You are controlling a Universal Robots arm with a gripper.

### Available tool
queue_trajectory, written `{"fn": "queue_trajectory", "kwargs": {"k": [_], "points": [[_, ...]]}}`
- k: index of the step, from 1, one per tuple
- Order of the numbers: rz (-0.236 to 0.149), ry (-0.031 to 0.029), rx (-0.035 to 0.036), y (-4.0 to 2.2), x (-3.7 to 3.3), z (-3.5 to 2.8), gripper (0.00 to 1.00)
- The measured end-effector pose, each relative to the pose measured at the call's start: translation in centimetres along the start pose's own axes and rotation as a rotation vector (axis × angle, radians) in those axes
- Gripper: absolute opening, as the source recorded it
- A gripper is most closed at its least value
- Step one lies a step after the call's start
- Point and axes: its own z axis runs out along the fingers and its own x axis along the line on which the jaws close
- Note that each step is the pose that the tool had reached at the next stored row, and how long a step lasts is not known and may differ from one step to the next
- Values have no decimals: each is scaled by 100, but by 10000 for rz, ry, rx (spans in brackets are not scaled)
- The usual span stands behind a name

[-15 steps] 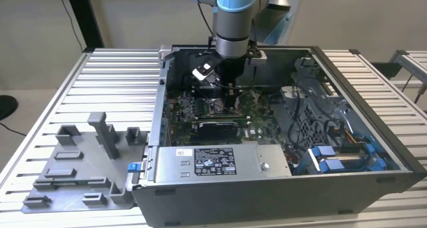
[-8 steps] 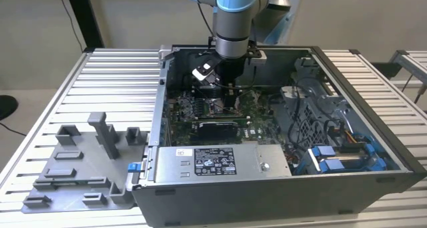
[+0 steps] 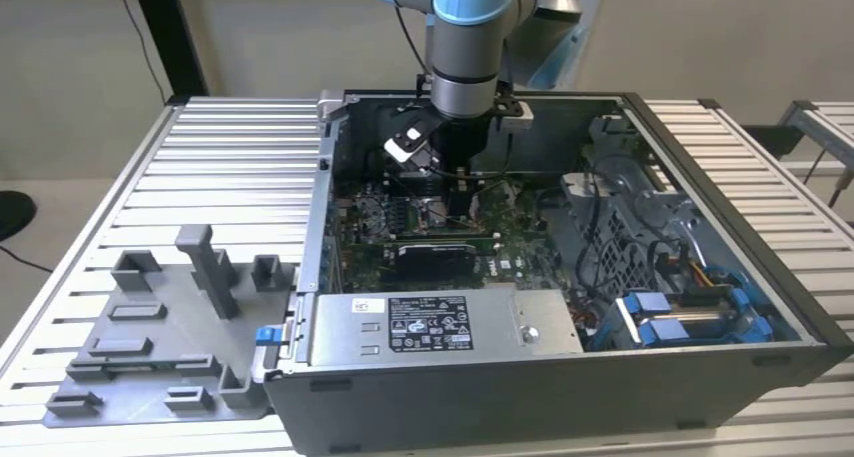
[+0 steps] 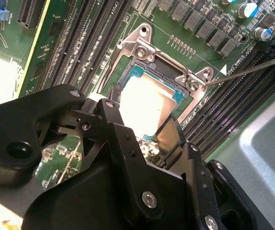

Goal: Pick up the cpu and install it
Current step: 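Close the cpu cover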

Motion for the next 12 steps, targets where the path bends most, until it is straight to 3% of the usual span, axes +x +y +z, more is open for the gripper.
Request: {"fn": "queue_trajectory", "kwargs": {"k": [12], "points": [[1, -1, 2, -4, 0, 6, 0]]}}
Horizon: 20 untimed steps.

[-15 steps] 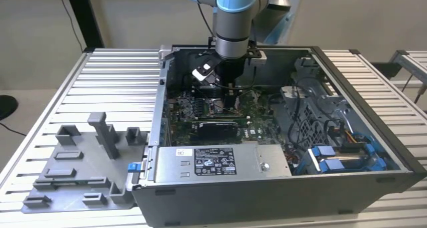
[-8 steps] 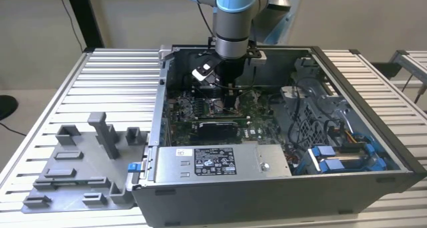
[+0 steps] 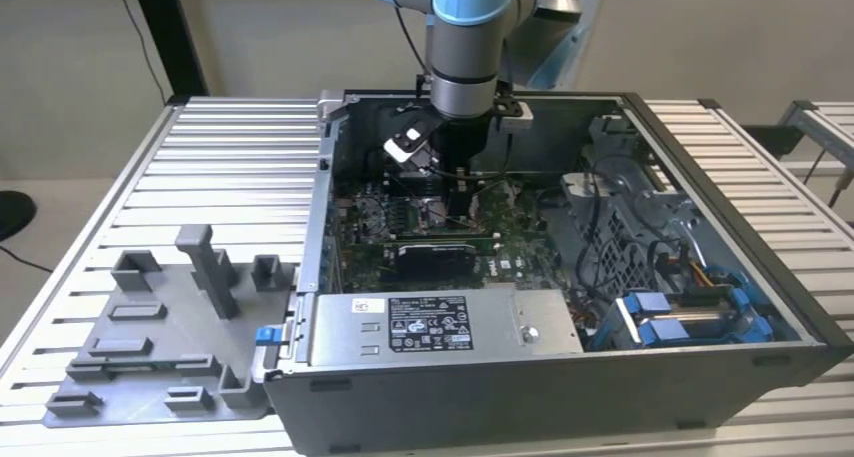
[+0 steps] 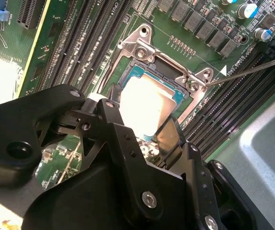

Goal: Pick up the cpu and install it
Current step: 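Close the cpu cover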

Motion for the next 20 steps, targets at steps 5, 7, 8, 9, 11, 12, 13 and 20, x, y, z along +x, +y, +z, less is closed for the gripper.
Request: {"fn": "queue_trajectory", "kwargs": {"k": [5, 7, 8, 9, 11, 12, 13, 20], "points": [[0, -1, 0, 0, 0, 2, 0], [0, 0, 0, 0, 0, 2, 0], [1, 0, 0, 0, 0, 2, 0], [1, -1, 0, 0, 0, 2, 0], [0, -1, 0, 0, 0, 3, 0], [0, 0, 0, 0, 0, 3, 0], [1, 0, 0, 0, 0, 3, 0], [1, -4, -1, 0, 0, 4, 100]]}}
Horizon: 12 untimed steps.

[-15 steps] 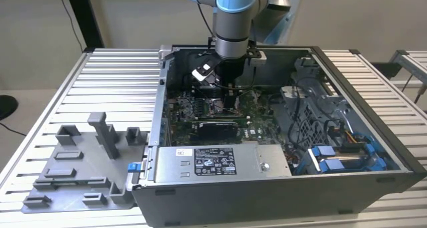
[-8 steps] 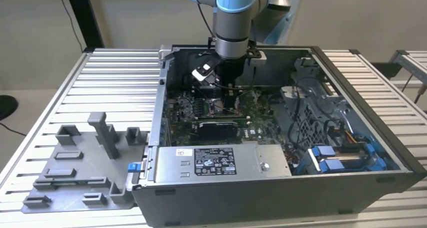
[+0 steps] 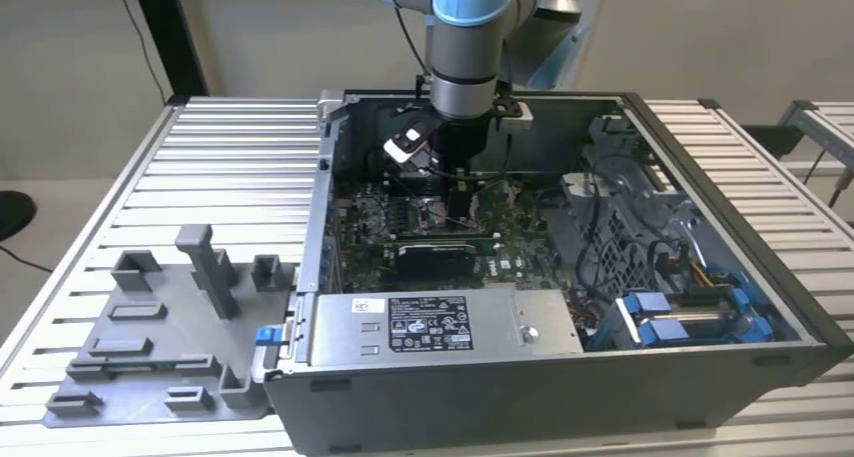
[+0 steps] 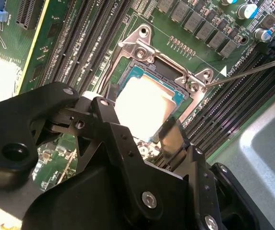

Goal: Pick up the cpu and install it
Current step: 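Close the cpu cover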

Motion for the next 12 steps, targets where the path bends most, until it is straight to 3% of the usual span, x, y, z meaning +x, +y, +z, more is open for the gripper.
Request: {"fn": "queue_trajectory", "kwargs": {"k": [1, 3, 12], "points": [[-1, -5, 1, 0, 0, -3, 100], [0, -6, 7, 1, -2, -69, 100], [4, -6, 10, 4, -13, -417, 100]]}}
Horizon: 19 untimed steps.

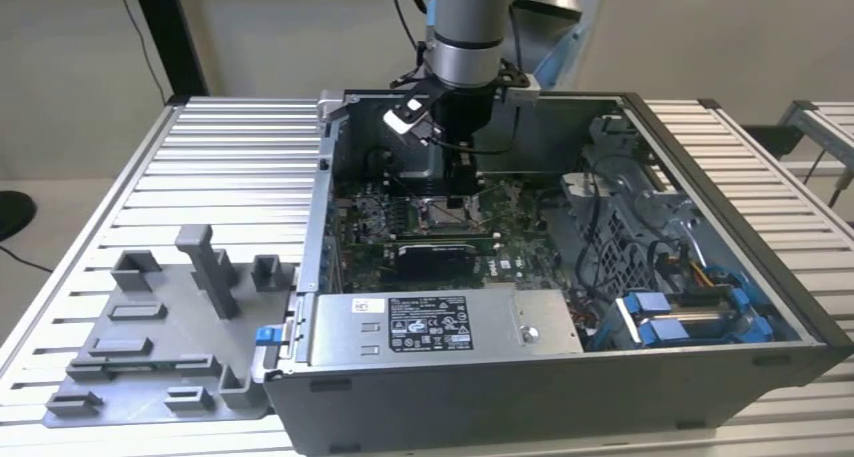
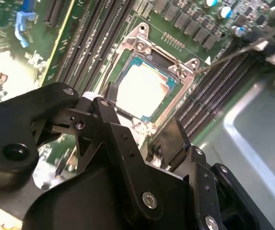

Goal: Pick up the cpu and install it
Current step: 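Close the cpu cover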

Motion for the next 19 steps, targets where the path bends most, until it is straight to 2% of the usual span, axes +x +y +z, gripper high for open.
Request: {"fn": "queue_trajectory", "kwargs": {"k": [4, 7, 11, 12, 19], "points": [[2, -2, 3, 2, -6, -178, 100], [6, -2, 8, 3, -9, -289, 100], [6, 2, 7, 3, -9, -292, 100], [6, 0, 8, 3, -9, -293, 0], [6, 0, 8, 3, -9, -296, 0]]}}
